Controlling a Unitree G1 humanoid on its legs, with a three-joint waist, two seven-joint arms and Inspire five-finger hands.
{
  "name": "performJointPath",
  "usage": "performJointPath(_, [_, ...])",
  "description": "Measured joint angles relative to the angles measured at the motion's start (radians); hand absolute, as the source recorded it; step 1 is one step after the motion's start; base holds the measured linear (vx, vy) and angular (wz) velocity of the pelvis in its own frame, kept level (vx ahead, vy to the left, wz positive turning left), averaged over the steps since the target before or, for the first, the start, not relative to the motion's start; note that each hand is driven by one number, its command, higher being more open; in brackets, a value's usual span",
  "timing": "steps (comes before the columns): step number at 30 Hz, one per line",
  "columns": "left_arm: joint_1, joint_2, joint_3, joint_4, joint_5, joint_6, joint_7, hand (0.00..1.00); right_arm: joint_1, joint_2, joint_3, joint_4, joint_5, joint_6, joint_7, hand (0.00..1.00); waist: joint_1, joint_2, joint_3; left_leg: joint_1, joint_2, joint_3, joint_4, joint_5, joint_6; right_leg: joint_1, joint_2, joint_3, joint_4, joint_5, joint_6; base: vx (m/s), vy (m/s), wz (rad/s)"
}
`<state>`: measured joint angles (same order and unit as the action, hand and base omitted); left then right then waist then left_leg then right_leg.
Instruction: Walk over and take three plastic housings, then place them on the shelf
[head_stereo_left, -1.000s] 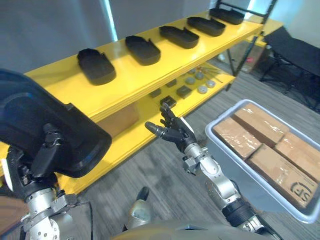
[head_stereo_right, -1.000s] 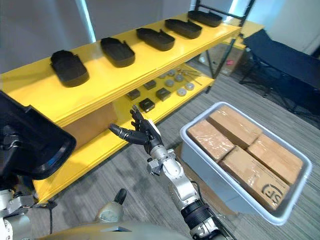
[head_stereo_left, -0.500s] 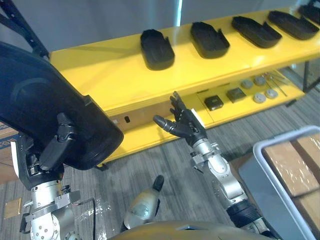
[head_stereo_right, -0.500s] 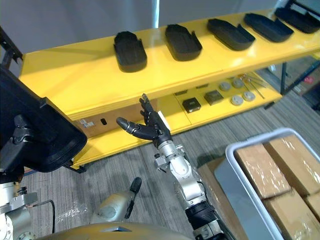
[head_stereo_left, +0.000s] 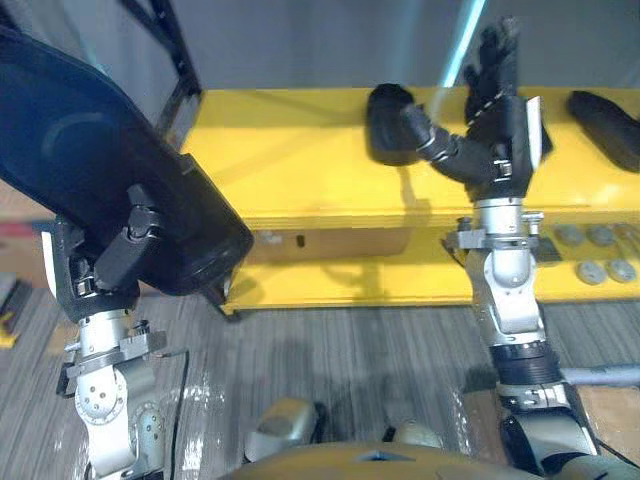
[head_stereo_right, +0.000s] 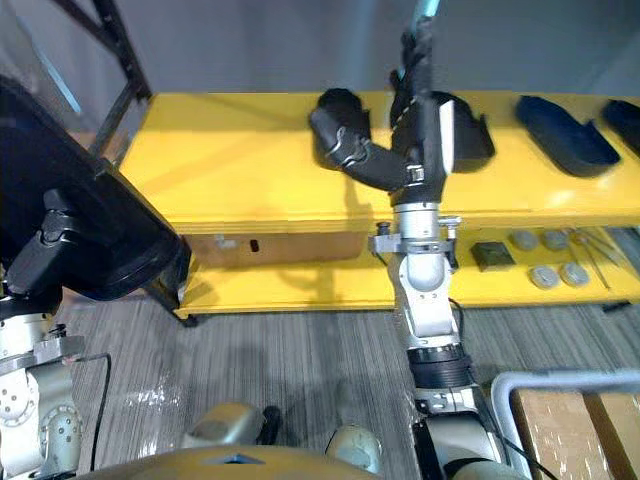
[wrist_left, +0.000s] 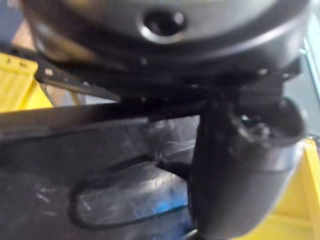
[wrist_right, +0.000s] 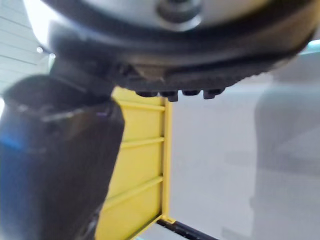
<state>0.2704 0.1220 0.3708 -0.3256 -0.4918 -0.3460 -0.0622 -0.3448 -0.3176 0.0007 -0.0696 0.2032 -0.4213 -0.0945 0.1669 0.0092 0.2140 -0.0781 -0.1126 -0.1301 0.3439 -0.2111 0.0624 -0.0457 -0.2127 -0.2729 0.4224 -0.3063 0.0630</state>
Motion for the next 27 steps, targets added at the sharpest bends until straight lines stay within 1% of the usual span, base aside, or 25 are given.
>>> performJointPath(1, [0.013, -0.007, 0.005, 0.000, -0.022, 0.000, -0.009, 0.00, -0.001, -0.002, -0.002, -0.009, 0.001, 0.000, 0.010, 1.00, -0.003, -0.004, -0.007, -0.002, 0.037, 0.042, 0.001, -0.012, -0.008, 0.043, 0.007, -0.044, -0.063, 0.087, 0.017, 0.07, -0.215, 0.86])
performJointPath(2, [0.020, -0.015, 0.005, 0.000, -0.027, 0.000, -0.015, 0.00, -0.001, -0.002, -0.007, -0.010, 0.002, 0.002, 0.020, 1.00, -0.004, 0.001, -0.014, -0.002, 0.077, 0.099, 0.005, -0.014, -0.016, 0.068, 0.012, -0.082, -0.094, 0.103, 0.019, 0.15, -0.221, 1.20])
performJointPath(3, [0.022, -0.031, -0.002, -0.001, -0.029, 0.000, -0.034, 0.00, 0.000, -0.008, -0.025, -0.013, 0.002, 0.006, 0.031, 1.00, -0.010, 0.010, -0.027, -0.024, 0.160, 0.244, 0.034, -0.008, -0.033, 0.107, 0.028, -0.150, -0.132, 0.117, 0.013, 0.19, -0.160, 1.57])
performJointPath(4, [0.020, -0.034, -0.040, -0.004, -0.028, 0.001, -0.054, 0.00, 0.013, -0.022, -0.065, -0.016, 0.002, 0.018, 0.038, 1.00, -0.035, 0.018, -0.033, -0.034, 0.212, 0.384, 0.047, 0.011, -0.045, 0.147, 0.035, -0.229, -0.152, 0.118, 0.015, 0.20, -0.134, 1.71])
performJointPath(5, [0.020, -0.033, -0.065, -0.008, -0.027, 0.005, -0.065, 0.00, 0.028, -0.028, -0.089, -0.016, 0.001, 0.027, 0.040, 1.00, -0.042, 0.021, -0.037, -0.025, 0.223, 0.434, 0.035, 0.014, -0.040, 0.160, 0.035, -0.261, -0.148, 0.120, 0.015, 0.19, -0.098, 1.75])
performJointPath(6, [0.021, -0.034, -0.115, -0.016, -0.013, 0.014, -0.079, 0.00, 0.066, -0.033, -0.134, -0.016, 0.001, 0.047, 0.041, 1.00, -0.048, 0.021, -0.040, 0.006, 0.225, 0.476, -0.007, 0.040, -0.023, 0.165, 0.018, -0.300, -0.086, 0.123, 0.011, 0.13, -0.047, 1.32])
performJointPath(7, [0.025, -0.037, -0.159, -0.022, -0.007, 0.021, -0.078, 0.00, 0.102, -0.032, -0.158, -0.015, 0.001, 0.055, 0.046, 1.00, -0.050, 0.029, -0.040, 0.036, 0.223, 0.460, -0.057, 0.069, -0.019, 0.134, 0.006, -0.306, -0.037, 0.090, -0.004, 0.15, -0.066, 1.09])
performJointPath(8, [0.025, -0.037, -0.171, -0.025, -0.007, 0.022, -0.074, 0.00, 0.122, -0.031, -0.159, -0.015, 0.001, 0.055, 0.051, 1.00, -0.049, 0.027, -0.041, 0.052, 0.220, 0.448, -0.087, 0.083, -0.029, 0.134, 0.016, -0.302, -0.117, 0.091, -0.001, 0.11, -0.089, 0.59])
performJointPath(9, [0.025, -0.033, -0.173, -0.026, -0.007, 0.023, -0.070, 0.00, 0.135, -0.025, -0.158, -0.016, 0.001, 0.055, 0.061, 1.00, -0.051, 0.014, -0.046, 0.055, 0.211, 0.445, -0.098, 0.086, -0.035, 0.124, 0.019, -0.298, -0.198, 0.146, -0.011, 0.12, -0.167, 0.41])
performJointPath(10, [0.028, -0.034, -0.174, -0.021, -0.004, 0.029, -0.064, 0.00, 0.151, -0.013, -0.159, -0.016, 0.002, 0.054, 0.066, 1.00, -0.069, 0.007, -0.052, 0.056, 0.205, 0.430, -0.102, 0.087, -0.049, 0.123, 0.012, -0.286, -0.225, 0.218, 0.002, 0.13, -0.139, 0.27])
performJointPath(12, [0.063, -0.035, -0.180, -0.032, 0.008, 0.039, -0.058, 0.00, 0.173, 0.001, -0.162, -0.017, 0.009, 0.054, 0.061, 1.00, -0.068, 0.015, -0.062, 0.068, 0.215, 0.439, -0.125, 0.095, -0.067, 0.135, 0.031, -0.283, -0.261, 0.226, -0.002, 0.11, -0.101, -0.02])
performJointPath(13, [0.081, -0.035, -0.183, -0.034, 0.026, 0.043, -0.061, 0.00, 0.191, 0.007, -0.169, -0.017, 0.010, 0.055, 0.052, 1.00, -0.069, 0.022, -0.068, 0.078, 0.220, 0.441, -0.146, 0.099, -0.077, 0.139, 0.042, -0.283, -0.271, 0.229, -0.008, 0.06, -0.080, -0.19])
performJointPath(16, [0.095, -0.034, -0.209, -0.035, 0.031, 0.046, -0.081, 0.00, 0.254, 0.017, -0.186, -0.019, 0.010, 0.055, 0.035, 1.00, -0.074, 0.027, -0.071, 0.126, 0.216, 0.465, -0.215, 0.115, -0.102, 0.150, 0.051, -0.269, -0.285, 0.231, -0.010, 0.04, -0.040, -0.14])
performJointPath(18, [0.095, -0.033, -0.214, -0.038, 0.031, 0.046, -0.088, 0.00, 0.284, 0.031, -0.187, -0.020, 0.019, 0.059, 0.036, 1.00, -0.088, 0.027, -0.074, 0.148, 0.210, 0.475, -0.244, 0.119, -0.106, 0.156, 0.051, -0.259, -0.292, 0.234, -0.011, 0.01, 0.016, -0.14])
performJointPath(20, [0.094, -0.029, -0.214, -0.044, 0.031, 0.046, -0.091, 0.00, 0.303, 0.054, -0.186, -0.021, 0.042, 0.060, 0.040, 1.00, -0.091, 0.027, -0.075, 0.159, 0.207, 0.491, -0.261, 0.123, -0.105, 0.156, 0.054, -0.238, -0.308, 0.249, -0.011, -0.02, 0.059, -0.26])
performJointPath(21, [0.092, -0.025, -0.216, -0.047, 0.031, 0.046, -0.091, 0.00, 0.313, 0.059, -0.187, -0.023, 0.049, 0.060, 0.039, 1.00, -0.095, 0.025, -0.076, 0.158, 0.204, 0.494, -0.263, 0.123, -0.104, 0.156, 0.053, -0.235, -0.317, 0.255, -0.005, -0.02, 0.076, -0.22])
performJointPath(23, [0.092, -0.016, -0.216, -0.064, 0.030, 0.046, -0.092, 0.00, 0.337, 0.059, -0.187, -0.024, 0.054, 0.062, 0.040, 1.00, -0.098, 0.022, -0.077, 0.164, 0.195, 0.511, -0.269, 0.127, -0.100, 0.155, 0.050, -0.217, -0.336, 0.270, 0.003, -0.02, 0.068, -0.16])
performJointPath(27, [0.092, 0.000, -0.217, -0.074, 0.030, 0.046, -0.092, 0.00, 0.346, 0.060, -0.187, -0.032, 0.054, 0.062, 0.040, 1.00, -0.108, 0.022, -0.078, 0.172, 0.190, 0.518, -0.281, 0.133, -0.095, 0.155, 0.048, -0.212, -0.339, 0.278, 0.003, -0.04, 0.032, -0.06])
